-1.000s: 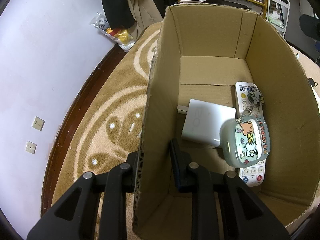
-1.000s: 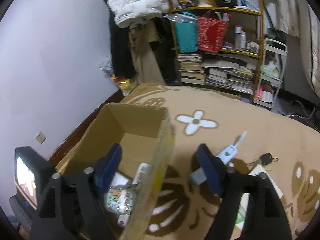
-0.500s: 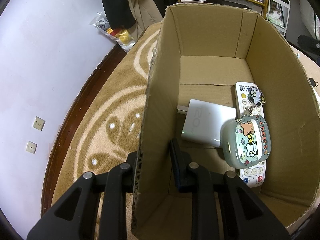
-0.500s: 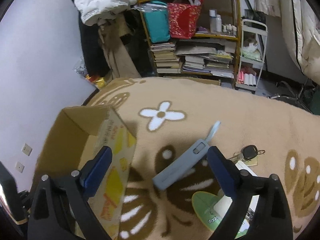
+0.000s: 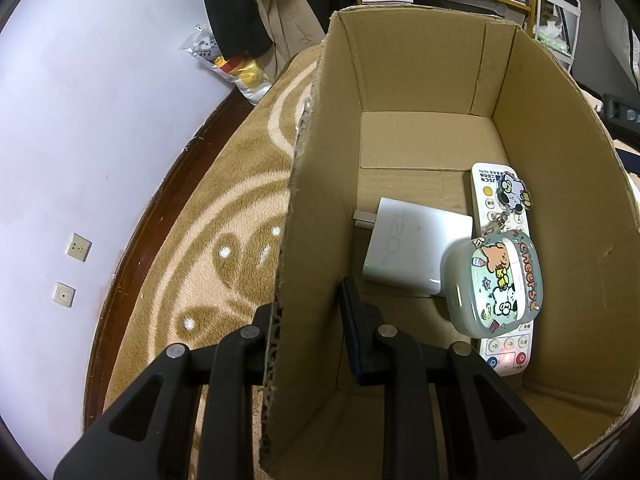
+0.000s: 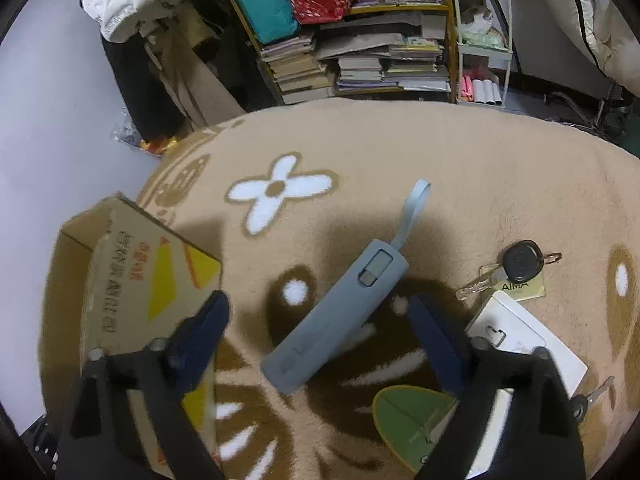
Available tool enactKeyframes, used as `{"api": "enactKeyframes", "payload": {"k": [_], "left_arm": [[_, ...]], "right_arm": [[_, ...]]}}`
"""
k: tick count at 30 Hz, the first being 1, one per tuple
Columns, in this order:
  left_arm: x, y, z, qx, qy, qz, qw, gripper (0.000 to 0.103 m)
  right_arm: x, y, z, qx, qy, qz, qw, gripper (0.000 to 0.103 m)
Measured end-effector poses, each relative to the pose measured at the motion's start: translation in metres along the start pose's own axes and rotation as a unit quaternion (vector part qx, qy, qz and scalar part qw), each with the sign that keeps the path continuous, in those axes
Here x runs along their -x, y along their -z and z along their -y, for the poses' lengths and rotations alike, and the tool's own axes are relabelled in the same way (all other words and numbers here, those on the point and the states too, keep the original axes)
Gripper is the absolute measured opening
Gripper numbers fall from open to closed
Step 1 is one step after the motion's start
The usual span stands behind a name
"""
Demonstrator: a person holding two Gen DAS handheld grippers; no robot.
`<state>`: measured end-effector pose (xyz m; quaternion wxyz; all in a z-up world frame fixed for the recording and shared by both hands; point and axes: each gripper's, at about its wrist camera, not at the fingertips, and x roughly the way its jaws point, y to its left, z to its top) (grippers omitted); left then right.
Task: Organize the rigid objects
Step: 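Move the right gripper to the light-blue power bank, then close the right gripper on the light-blue power bank and lift it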
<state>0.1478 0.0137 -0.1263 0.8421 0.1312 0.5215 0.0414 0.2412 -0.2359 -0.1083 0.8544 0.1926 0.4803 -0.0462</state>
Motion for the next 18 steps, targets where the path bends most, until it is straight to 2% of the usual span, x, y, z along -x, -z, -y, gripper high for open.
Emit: {"api": "enactKeyframes", "payload": {"k": [1,5,8,11,13,16,18], "left_arm": [[0.000,0.000,0.000,0.000,0.000,0.000,1.0000,0.022],[0.000,0.000,0.000,0.000,0.000,0.000,1.0000,0.022],[0.000,0.000,0.000,0.000,0.001,0.000,1.0000,0.022],[0.000,0.000,0.000,0.000,0.001,0.000,1.0000,0.022],[0.001,0.000,0.001,0.000,0.001,0.000,1.0000,0.022],[0.001,0.000,0.001,0.000,0.000,0.000,1.0000,0.022],[0.000,-0.001,0.001,0.000,0.000,0.000,1.0000,0.022]], "right_arm": [[-0.003,0.000,0.000,-0.001,0.003,-0.005,1.000,0.081],[-0.016,0.000,0.000,0.002,0.013,-0.022,1.000,0.072],[-0.028,0.005,-0.002,0.009,0.039,-0.045,0.998,0.056],[-0.025,0.009,-0.001,0.005,0.045,-0.034,0.998,0.051],[-0.020,0.012,-0.002,0.000,0.053,-0.028,0.998,0.042],[-0.015,0.017,-0.006,0.018,0.063,-0.017,0.998,0.032],[-0.011,0.019,-0.009,0.030,0.069,-0.012,0.997,0.029]]}}
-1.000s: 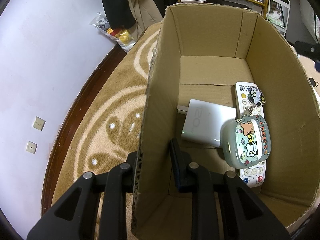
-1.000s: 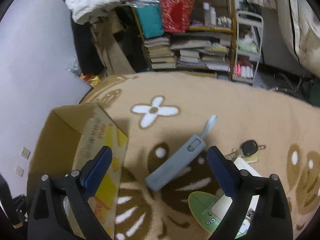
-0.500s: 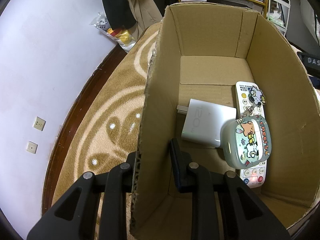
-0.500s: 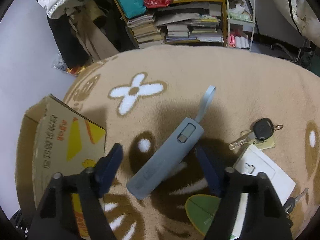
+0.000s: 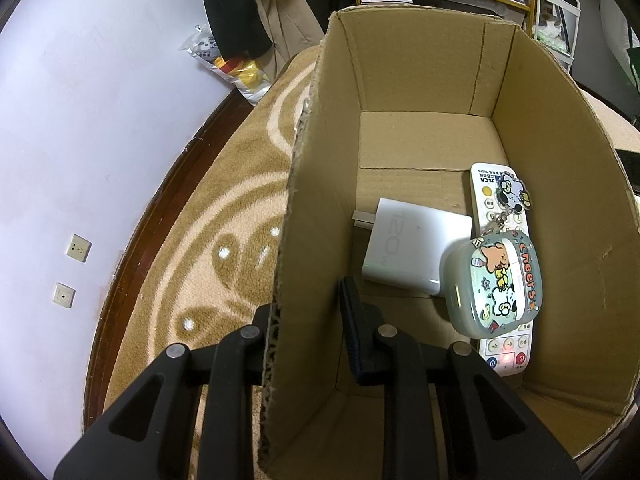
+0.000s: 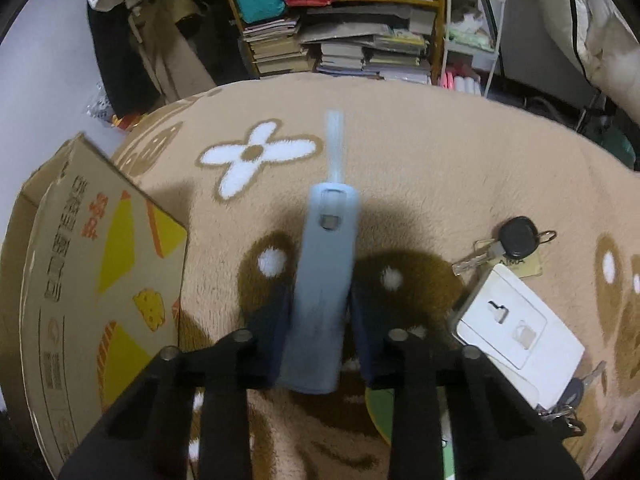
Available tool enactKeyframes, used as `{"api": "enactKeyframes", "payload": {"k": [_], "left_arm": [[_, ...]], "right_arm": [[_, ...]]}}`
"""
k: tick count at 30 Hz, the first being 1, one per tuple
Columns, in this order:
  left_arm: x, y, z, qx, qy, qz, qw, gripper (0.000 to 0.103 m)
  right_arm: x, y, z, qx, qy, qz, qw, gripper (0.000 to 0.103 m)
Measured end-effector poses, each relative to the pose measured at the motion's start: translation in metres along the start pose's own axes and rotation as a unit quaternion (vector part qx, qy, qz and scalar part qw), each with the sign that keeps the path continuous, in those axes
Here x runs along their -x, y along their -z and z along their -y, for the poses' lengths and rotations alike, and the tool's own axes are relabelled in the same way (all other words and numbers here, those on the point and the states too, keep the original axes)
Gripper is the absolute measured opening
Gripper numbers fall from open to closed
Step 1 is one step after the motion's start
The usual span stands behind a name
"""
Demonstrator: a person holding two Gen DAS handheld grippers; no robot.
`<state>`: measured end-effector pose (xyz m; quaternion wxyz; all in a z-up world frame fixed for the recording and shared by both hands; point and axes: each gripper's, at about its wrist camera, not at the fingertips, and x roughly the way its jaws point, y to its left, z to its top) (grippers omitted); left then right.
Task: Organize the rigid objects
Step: 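Close the right gripper on the light-blue power bank and lift it, then carry the power bank over the box and open the right gripper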
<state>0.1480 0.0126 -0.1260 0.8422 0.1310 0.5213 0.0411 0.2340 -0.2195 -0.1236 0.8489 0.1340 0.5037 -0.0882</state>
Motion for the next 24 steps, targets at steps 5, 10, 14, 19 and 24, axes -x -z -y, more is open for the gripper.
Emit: {"api": "enactKeyframes", "payload": {"k": [5,10,14,19,24], "left_arm": [[0.001,0.000,0.001,0.000,-0.002,0.001,1.0000,0.022],[0.001,0.000,0.002,0.000,-0.001,0.001,1.0000,0.022],[0.001,0.000,0.001,0.000,-0.003,0.002,1.0000,0.022],[0.001,0.000,0.000,0.000,-0.003,0.003,1.0000,0.022],[0.001,0.000,-0.001,0.000,-0.003,0.001,1.0000,0.022]], "right_arm": [[0.016,0.007,-0.008,0.034,0.023,0.033,0.999,0.028],[0.035,0.006,-0.002,0.001,-0.004,0.058,0.998,0.029],[0.049,0.004,0.000,-0.023,-0.029,0.072,0.997,0.028],[0.073,0.002,-0.008,-0.026,-0.050,0.094,0.994,0.029],[0.103,-0.004,-0.025,-0.008,-0.075,0.123,0.989,0.029]]}}
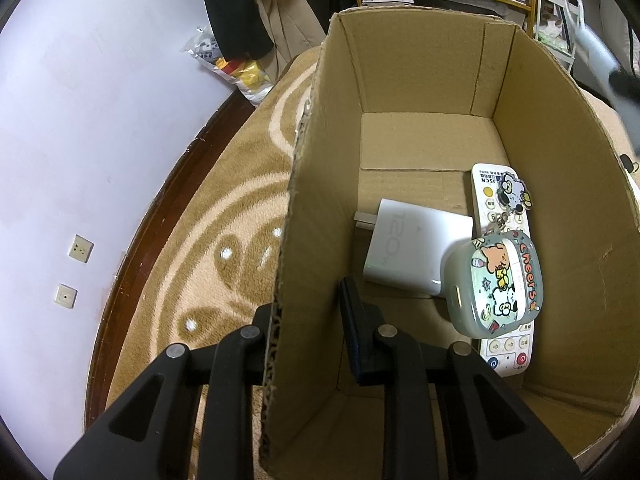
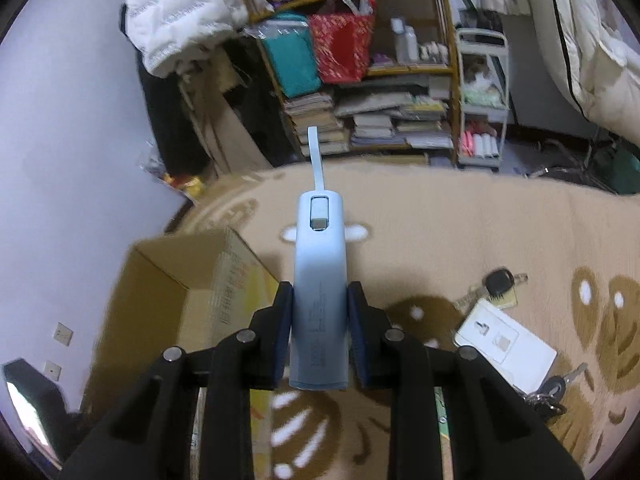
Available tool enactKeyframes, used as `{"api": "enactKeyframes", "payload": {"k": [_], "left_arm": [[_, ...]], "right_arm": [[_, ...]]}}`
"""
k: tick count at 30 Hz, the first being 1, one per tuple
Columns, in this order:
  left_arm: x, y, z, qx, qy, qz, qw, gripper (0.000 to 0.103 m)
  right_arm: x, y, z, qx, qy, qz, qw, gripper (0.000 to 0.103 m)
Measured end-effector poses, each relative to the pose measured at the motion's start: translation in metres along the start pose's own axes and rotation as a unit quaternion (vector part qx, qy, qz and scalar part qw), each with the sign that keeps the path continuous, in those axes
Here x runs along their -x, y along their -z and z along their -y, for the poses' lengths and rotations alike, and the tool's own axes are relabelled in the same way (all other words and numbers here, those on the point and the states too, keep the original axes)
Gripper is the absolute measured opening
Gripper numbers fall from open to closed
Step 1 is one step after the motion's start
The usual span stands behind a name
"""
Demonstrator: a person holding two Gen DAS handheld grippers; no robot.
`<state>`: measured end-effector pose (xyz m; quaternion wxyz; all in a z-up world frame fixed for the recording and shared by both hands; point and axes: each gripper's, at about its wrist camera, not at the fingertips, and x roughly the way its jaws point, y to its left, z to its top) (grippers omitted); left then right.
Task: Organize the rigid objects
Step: 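Carry the power bank over the box and open the right gripper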
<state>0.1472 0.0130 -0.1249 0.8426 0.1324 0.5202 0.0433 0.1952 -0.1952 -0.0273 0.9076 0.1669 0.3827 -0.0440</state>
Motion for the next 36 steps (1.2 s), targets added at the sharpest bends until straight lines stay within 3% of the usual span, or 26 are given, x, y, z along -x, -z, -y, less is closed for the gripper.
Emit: {"api": "enactKeyframes", "payload": {"k": [5,12,23,30,33,36], "left_arm": [[0.000,-0.001,-0.001,0.001,0.001,0.000,1.0000,0.022],[0.000,-0.001,-0.002,0.001,0.002,0.000,1.0000,0.022],[0.000,-0.001,-0.003,0.002,0.001,0.002,1.0000,0.022],[-0.001,-0.001,-0.003,0.004,0.005,0.000,1.0000,0.022],[-0.001,-0.001,-0.003,0.002,0.007,0.001,1.0000,0.022],[0.000,0.000,-0.004,0.002,0.004,0.001,1.0000,0.023]], "right_arm": [[0.023,-0.008,-0.024,0.026,-0.023,0.023,0.999,0.029],[0.038,-0.004,-0.054,0.058,-0.056,0.022,0.997,0.029],[0.010,0.029,-0.076,0.096,-0.065,-0.031,0.993,0.028],[0.003,0.037,-0.077,0.103,-0.067,-0.044,0.991,0.028],[0.005,0.036,-0.077,0.104,-0.064,-0.037,0.992,0.009],[0.009,0.033,-0.077,0.108,-0.061,-0.031,0.992,0.009]]}}
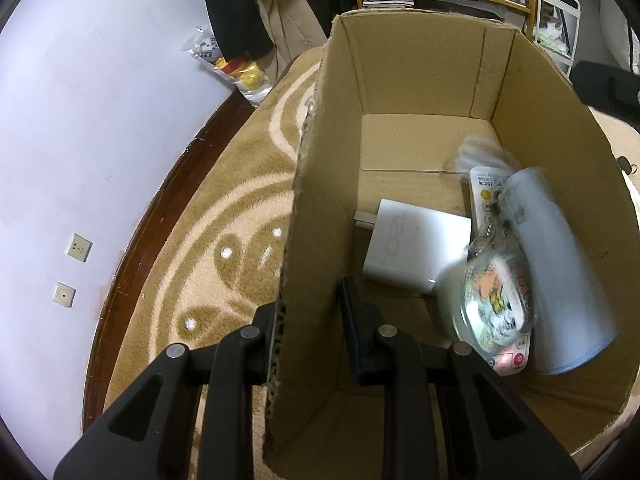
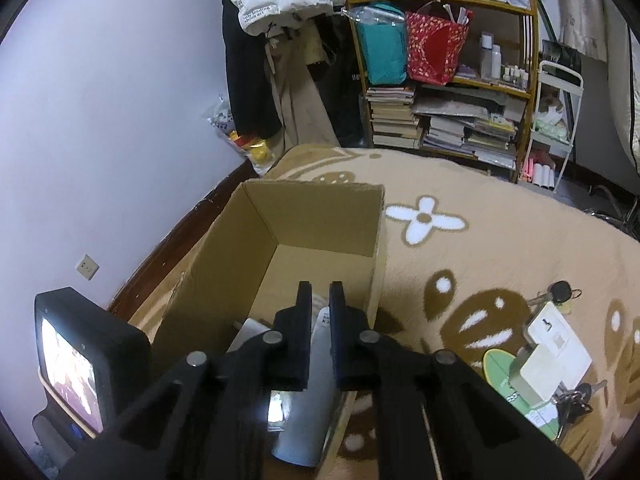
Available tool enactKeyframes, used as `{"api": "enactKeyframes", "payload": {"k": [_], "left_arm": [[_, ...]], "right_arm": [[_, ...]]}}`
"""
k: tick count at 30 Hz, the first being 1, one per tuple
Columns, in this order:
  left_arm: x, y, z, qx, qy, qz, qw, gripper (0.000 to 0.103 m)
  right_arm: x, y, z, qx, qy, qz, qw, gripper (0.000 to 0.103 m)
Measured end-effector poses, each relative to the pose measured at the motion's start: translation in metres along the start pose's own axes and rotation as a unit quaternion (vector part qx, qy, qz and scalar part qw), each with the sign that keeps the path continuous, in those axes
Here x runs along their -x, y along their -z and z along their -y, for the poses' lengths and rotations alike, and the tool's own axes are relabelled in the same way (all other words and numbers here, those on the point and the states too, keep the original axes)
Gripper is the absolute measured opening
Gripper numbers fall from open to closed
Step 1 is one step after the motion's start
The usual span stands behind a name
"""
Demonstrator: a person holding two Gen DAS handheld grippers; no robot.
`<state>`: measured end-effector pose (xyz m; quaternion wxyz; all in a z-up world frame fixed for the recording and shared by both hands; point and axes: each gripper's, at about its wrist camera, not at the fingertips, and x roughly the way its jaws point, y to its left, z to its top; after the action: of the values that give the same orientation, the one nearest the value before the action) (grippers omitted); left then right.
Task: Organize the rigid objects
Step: 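Carry the power bank over the box and open the right gripper, then move the right gripper to the white square plug charger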
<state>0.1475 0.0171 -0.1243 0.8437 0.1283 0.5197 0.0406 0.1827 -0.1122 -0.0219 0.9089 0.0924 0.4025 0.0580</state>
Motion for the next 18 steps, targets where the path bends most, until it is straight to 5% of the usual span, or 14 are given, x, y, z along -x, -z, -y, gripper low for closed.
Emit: {"api": "enactKeyframes", "payload": {"k": [12,14,16,18], "left_arm": [[0.001,0.001,0.004,-0.005,-0.005,0.002,1.0000,0.022],[0.001,0.001,0.005,-0.005,-0.005,0.002,1.0000,0.022],[0.001,0.001,0.005,-0.006,-0.004,0.002,1.0000,0.022],[0.001,0.001,0.005,-0.005,-0.004,0.002,1.0000,0.022]], "right_arm": [[0.023,-0.005,0.027,-0.026,0.043,0.013,0.999,0.014],[0.024,-0.005,0.035,-0.033,0.053,0.011,0.998,0.026],[0.027,-0.003,0.044,-0.042,0.062,0.012,0.997,0.049],[0.030,0.000,0.056,-0.055,0.071,0.014,0.996,0.054]]}}
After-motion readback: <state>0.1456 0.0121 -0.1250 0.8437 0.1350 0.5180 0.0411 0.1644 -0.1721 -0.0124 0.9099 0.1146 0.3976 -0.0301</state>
